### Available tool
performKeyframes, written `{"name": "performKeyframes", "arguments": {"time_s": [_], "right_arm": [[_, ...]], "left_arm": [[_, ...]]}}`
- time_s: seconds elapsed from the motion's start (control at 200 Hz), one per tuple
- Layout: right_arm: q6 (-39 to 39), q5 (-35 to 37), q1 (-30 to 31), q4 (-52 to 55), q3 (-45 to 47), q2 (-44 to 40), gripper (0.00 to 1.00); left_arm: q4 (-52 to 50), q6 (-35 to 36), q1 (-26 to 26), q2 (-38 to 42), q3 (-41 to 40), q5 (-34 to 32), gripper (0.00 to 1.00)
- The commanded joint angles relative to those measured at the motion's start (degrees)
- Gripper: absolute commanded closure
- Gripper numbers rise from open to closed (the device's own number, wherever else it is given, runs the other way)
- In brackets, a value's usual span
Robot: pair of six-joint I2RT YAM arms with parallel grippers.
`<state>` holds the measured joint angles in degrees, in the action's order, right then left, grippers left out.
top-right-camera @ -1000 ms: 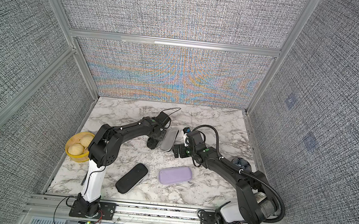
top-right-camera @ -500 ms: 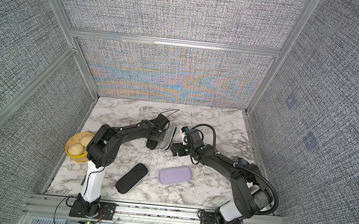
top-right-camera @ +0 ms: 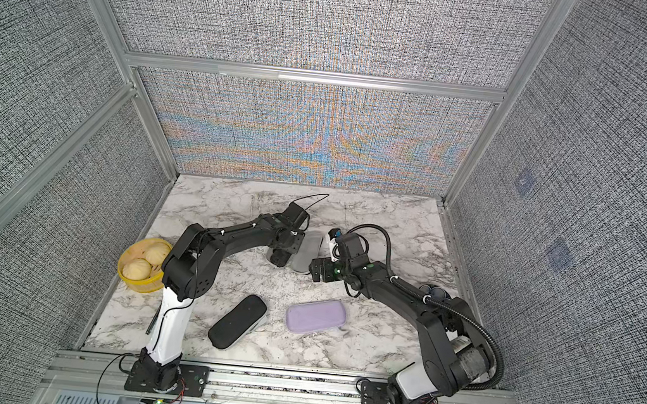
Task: Put umbrellas into zippered umbrella sleeves
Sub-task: Place the umbrella in the umbrella sleeve.
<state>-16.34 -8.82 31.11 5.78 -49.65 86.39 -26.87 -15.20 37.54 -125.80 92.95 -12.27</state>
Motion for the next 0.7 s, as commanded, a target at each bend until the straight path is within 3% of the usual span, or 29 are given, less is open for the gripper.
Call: {"name": "performKeyframes", "arguments": {"time_s": [0.0,0.135,0.37,0.591,0.696], "right_arm": [[0.25,-0.31,0.00,-0.28,0.05,0.24,0.01],[-0.14,-0.93,0.04,-0.59,-0.92,1.75,0.01],[-0.37,-1.46,0.01,-0.36,-2.62,3.54,0.02],[-0.68,0.77,-0.48,-1.81,-3.74,4.15,0.03],[-1.15,0.18,-1.91,-2.22,-3.65,3.46,0.04]], "left_arm": [[-2.58,-0.30,-0.10,-1.12,-0.04,-3.40,0.65],[-5.02,-3.78,-0.09,0.37,-1.02,-8.38,0.65],[-5.90,-4.79,-0.16,-0.48,-0.68,-9.66,0.63],[-3.62,-5.34,-0.14,2.78,-2.48,-5.48,0.53],[-3.59,-5.57,-0.36,5.05,-3.12,-6.07,0.38]]}}
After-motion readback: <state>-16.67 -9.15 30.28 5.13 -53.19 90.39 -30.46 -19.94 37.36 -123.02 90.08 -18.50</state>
